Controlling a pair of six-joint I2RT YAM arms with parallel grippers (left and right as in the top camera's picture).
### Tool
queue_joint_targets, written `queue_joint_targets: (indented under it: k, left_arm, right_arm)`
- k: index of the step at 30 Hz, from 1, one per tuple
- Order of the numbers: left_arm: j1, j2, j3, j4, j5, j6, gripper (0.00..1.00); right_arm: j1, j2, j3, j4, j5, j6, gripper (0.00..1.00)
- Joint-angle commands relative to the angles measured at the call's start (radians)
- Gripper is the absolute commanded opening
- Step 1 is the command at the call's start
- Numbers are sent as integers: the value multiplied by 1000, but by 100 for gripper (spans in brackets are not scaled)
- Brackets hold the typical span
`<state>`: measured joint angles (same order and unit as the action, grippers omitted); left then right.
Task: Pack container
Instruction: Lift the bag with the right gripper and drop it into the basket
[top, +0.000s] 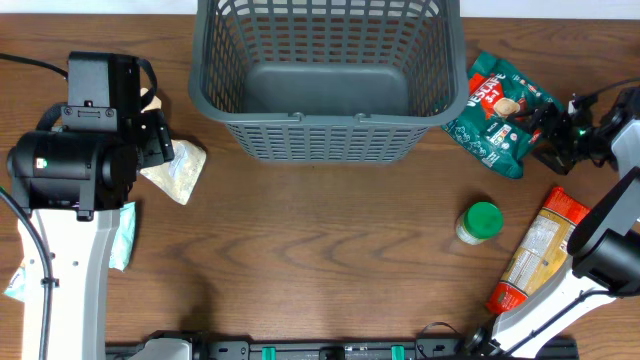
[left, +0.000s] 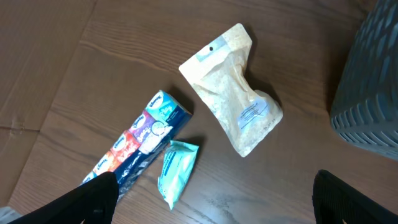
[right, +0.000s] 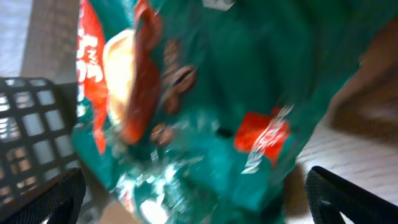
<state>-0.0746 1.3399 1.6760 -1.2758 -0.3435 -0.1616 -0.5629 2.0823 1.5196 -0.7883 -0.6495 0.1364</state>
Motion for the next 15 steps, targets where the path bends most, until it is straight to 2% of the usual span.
queue_joint_targets:
  k: [1,11,12,13,14,15]
  left_arm:
    - [4,6,-2,-3,-1,-19,86]
    - [4,6,-2,-3,14,-19,86]
    - [4,6,-2,-3,17,-19,86]
    - [4,6,-2,-3,17,-19,86]
    - [4,6,-2,-3,17,-19,86]
    - [4,6,-2,-3,17,-19,86]
  right_arm:
    - [27,0,-48,60,60,-18,99]
    - [124,0,-188,336,106,9,99]
    - [132,0,-192,342,116,18,96]
    - [139,0,-192,343,123,24,87]
    - [145,0,-192,344,123,24,61]
    - [148,0,-192,344,122,24,45]
